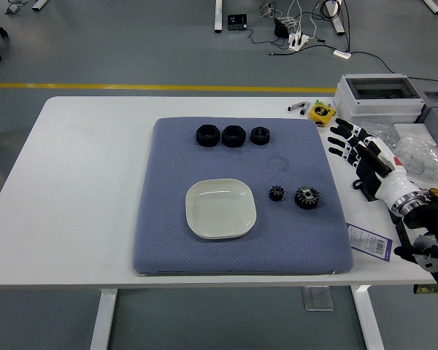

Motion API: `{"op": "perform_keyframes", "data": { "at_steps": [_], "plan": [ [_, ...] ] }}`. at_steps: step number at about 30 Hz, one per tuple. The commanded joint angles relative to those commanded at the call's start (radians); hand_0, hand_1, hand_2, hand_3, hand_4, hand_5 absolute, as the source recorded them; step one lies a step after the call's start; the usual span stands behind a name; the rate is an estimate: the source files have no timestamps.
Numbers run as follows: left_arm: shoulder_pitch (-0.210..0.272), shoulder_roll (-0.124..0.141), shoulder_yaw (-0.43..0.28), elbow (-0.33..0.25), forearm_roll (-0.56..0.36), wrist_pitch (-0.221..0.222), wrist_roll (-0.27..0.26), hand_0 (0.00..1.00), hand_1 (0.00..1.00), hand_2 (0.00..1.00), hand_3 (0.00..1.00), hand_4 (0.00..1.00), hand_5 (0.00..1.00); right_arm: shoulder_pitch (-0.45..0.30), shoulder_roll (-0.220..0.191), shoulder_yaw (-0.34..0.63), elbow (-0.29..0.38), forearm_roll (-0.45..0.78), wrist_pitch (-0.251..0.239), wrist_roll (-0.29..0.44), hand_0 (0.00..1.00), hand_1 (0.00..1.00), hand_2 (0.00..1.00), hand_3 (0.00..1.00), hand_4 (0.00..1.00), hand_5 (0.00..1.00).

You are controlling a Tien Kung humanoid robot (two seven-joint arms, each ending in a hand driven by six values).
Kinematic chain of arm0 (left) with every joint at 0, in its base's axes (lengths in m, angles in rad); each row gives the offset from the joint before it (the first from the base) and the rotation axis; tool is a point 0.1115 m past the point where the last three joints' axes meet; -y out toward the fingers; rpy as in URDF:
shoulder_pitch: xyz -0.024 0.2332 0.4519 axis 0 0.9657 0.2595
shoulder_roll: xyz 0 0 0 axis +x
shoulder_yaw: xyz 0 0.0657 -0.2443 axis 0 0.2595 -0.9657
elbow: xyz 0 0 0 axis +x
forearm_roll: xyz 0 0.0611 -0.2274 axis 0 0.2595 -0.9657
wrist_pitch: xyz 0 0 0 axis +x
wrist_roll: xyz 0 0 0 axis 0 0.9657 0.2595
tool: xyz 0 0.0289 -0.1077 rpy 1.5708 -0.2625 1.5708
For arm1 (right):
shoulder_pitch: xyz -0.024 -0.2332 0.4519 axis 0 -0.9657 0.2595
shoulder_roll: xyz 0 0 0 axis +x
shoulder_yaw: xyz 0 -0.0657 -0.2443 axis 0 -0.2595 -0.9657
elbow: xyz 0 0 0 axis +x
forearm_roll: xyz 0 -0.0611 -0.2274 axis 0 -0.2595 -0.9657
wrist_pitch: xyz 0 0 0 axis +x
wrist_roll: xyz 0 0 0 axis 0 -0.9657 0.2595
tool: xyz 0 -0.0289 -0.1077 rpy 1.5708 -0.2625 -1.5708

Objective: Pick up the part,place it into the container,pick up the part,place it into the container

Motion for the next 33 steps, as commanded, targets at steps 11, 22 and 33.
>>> {"op": "perform_keyframes", "data": {
  "at_steps": [11,22,33],
  "plan": [
    [0.005,0.000,0.011,0.000,-0.046,0.001,-0.008,0.712,0.640,0.674,0.579,0.624,0.745,0.013,-0.008,-0.040,-0.001,-0.025,0.010,-0.019,0.873,0.834,0.857,0.859,0.991,0.605],
    [0.001,0.000,0.070,0.000,-0.117,0.002,-0.021,0.712,0.639,0.675,0.579,0.626,0.746,0.105,-0.030,-0.128,-0.023,-0.266,0.036,-0.042,0.872,0.835,0.856,0.861,0.989,0.556],
    [-0.009,0.000,0.135,0.000,-0.204,0.001,-0.038,0.712,0.639,0.675,0.579,0.627,0.747,0.250,-0.064,-0.265,-0.048,-0.660,0.057,-0.017,0.819,0.793,0.814,0.823,0.990,0.389]
  ]
}}
